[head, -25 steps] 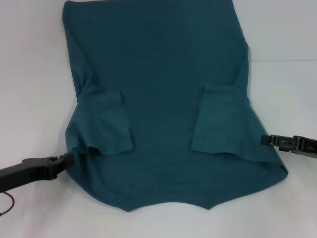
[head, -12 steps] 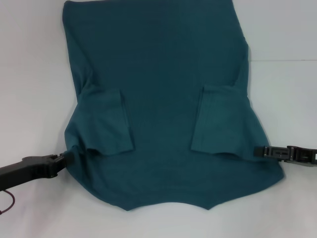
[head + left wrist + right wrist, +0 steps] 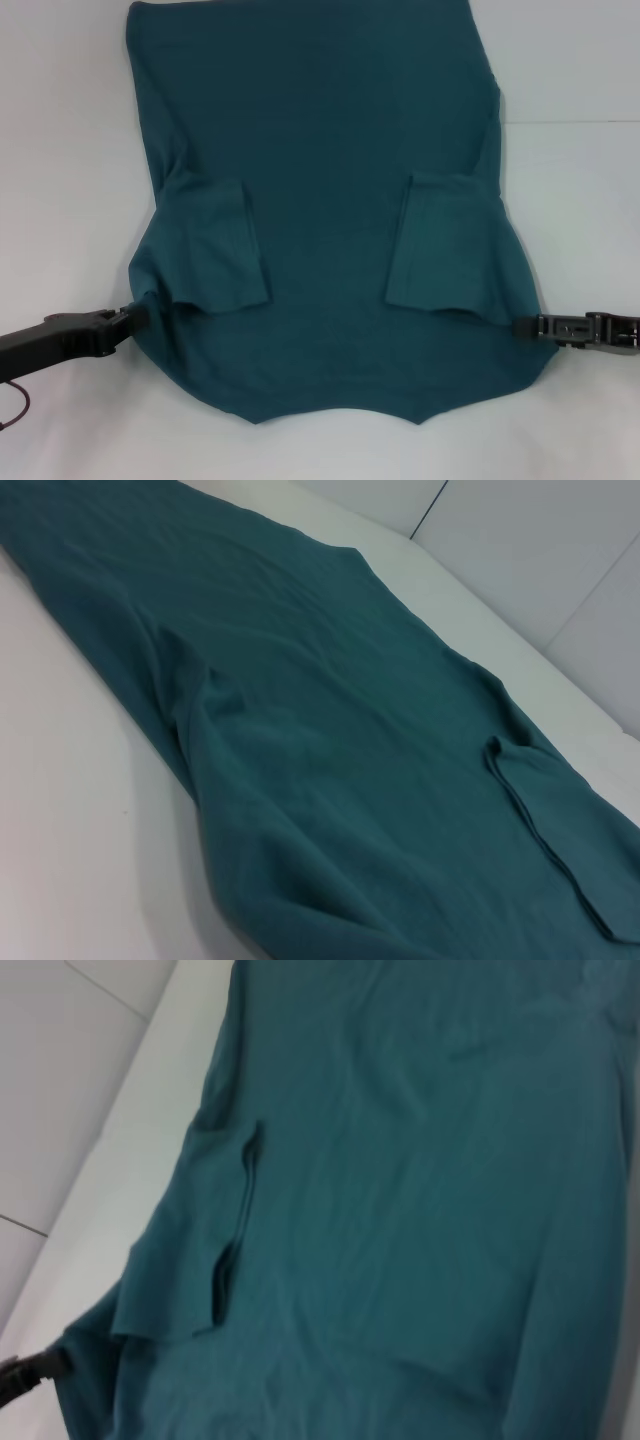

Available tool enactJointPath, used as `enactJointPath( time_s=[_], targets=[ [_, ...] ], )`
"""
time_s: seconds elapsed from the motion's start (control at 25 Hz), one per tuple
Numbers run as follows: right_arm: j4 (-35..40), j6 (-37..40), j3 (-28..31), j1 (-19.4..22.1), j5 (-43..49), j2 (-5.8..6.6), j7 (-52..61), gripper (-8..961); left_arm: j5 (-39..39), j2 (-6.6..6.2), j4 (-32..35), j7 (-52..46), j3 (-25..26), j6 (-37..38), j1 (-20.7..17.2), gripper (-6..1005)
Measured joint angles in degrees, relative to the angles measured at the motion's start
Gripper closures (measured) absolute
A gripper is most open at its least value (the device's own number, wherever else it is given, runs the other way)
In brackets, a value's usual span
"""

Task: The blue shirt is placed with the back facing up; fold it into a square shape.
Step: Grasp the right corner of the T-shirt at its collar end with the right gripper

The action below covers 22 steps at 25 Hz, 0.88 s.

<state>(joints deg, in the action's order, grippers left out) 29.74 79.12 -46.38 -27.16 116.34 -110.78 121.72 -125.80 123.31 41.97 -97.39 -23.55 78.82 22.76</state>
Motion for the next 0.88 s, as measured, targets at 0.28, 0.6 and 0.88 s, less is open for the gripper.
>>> enactJointPath(
  time_s=[0.28,0.6,0.88],
  targets=[
    [0.06,0.31,0.30,-0.42,2.68,0.04,2.12,89,0.03,0.00,-0.16,0.00,0.00,-0.09,0.06,959],
    [0.04,0.55,0.40,-0.61,2.56,0.05,2.46,117,0.04,0.00,-0.23,0.00,0.00,-0.09,0.20,959],
    [0.19,0.27,0.39,-0.16,2.68,-0.02,2.58,141,0.04,0.00,-0.16,0.00,-0.01,-0.07,0.44,959]
  ],
)
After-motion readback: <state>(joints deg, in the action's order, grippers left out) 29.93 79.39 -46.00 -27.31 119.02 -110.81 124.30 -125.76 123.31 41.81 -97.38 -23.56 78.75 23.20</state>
